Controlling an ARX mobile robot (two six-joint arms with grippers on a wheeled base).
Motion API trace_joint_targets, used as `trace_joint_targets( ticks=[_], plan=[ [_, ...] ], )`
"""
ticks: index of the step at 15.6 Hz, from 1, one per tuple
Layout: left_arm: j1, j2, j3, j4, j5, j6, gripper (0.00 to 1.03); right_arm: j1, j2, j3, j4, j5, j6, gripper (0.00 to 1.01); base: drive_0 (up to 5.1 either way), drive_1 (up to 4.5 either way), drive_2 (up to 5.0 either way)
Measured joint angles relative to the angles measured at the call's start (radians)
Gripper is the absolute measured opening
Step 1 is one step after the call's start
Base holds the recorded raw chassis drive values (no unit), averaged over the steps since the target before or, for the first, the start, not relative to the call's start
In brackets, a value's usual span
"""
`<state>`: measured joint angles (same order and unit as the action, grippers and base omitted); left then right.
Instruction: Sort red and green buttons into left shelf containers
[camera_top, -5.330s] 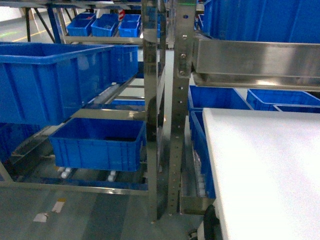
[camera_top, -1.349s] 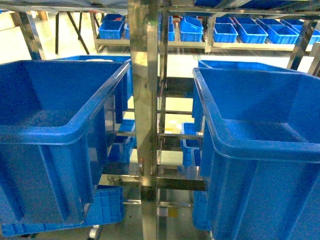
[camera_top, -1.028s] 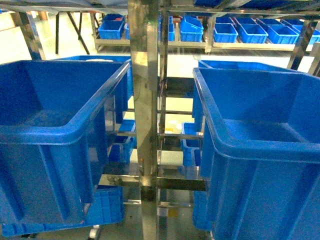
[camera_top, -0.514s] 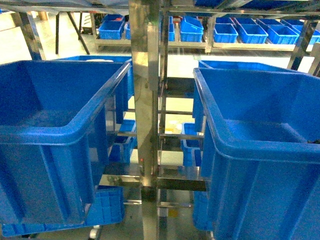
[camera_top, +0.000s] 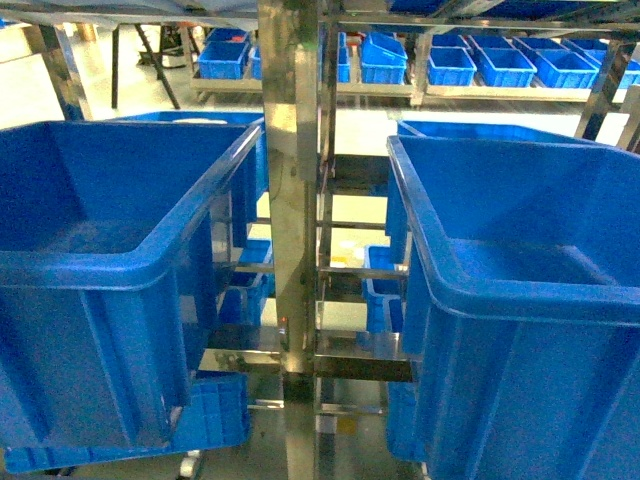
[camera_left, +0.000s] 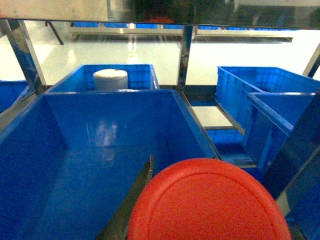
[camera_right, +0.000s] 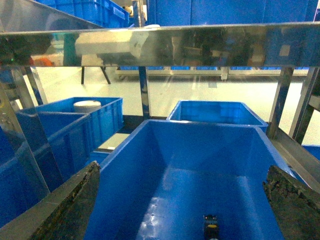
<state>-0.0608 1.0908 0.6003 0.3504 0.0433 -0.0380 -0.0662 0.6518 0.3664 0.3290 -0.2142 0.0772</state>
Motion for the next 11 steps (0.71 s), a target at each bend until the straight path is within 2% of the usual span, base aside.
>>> trace_joint_targets(
  ticks=[1, 4, 5, 6, 7, 9, 11],
  plan=[
    [0.005, 0.061, 0.015, 0.045, -0.021, 0.016, 0.26, 0.0, -0.007, 0.0, 0.002, 0.0, 0.0, 0.98, 0.0, 0.0, 0.0],
    [0.003, 0.343, 0.026, 0.294, -0.173, 0.118, 0.26, 0.0, -0.006, 0.0, 0.002, 0.0, 0.0, 0.98, 0.0, 0.0, 0.0],
    [0.003, 0.434, 0.038, 0.349, -0.2, 0.15, 0.26, 0.0, -0.006, 0.0, 0.002, 0.0, 0.0, 0.98, 0.0, 0.0, 0.0],
    [0.0, 0.491, 0.051, 0.385, -0.205, 0.177, 0.26, 0.0, -0.006, 0.0, 0.001, 0.0, 0.0, 0.98, 0.0, 0.0, 0.0],
    [0.0, 0.513, 0.074, 0.364, -0.198, 0.185, 0.26, 0.0, -0.006, 0.0, 0.001, 0.0, 0.0, 0.98, 0.0, 0.0, 0.0],
    [-0.003, 0.488, 0.121, 0.326, -0.161, 0.195, 0.44, 0.0, -0.006, 0.0, 0.001, 0.0, 0.0, 0.98, 0.0, 0.0, 0.0],
    [-0.015, 0.363, 0.124, 0.286, -0.095, 0.168, 0.64, 0.0, -0.005, 0.0, 0.001, 0.0, 0.0, 0.98, 0.0, 0.0, 0.0]
  ],
)
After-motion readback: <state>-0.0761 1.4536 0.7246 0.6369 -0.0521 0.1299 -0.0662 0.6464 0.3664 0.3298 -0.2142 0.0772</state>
